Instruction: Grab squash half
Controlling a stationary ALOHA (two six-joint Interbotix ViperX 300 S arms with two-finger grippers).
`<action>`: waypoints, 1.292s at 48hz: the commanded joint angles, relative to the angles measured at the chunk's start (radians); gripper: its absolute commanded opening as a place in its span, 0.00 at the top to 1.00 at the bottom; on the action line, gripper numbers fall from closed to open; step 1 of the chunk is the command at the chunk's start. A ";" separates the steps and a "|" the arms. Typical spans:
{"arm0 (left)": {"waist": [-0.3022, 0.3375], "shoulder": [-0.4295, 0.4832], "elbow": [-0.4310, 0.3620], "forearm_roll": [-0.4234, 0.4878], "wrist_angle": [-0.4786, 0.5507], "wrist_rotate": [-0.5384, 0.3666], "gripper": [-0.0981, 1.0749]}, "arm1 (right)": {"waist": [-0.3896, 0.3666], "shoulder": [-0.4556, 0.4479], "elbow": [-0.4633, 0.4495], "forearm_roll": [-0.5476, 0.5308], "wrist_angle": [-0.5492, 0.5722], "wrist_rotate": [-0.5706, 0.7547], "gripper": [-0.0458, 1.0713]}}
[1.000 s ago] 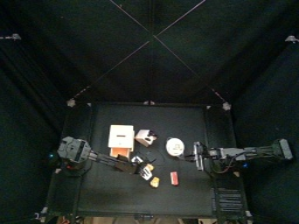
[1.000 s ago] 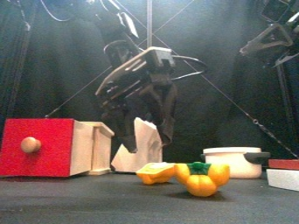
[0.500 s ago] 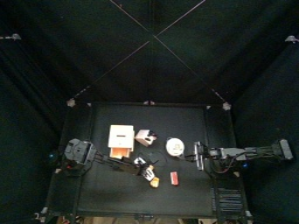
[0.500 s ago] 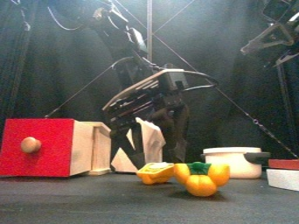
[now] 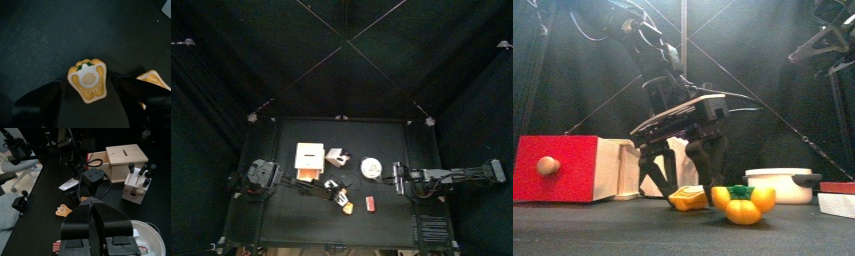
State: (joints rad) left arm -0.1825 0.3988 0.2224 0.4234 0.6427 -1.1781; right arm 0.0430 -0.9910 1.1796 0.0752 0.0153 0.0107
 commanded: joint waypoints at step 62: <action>0.011 -0.126 0.041 0.034 0.017 0.018 0.32 | -0.002 0.009 -0.015 0.000 -0.005 -0.002 0.94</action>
State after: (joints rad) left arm -0.1749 0.3068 0.2761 0.4510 0.6611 -1.1612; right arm 0.0430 -0.9910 1.1796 0.0752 0.0153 0.0107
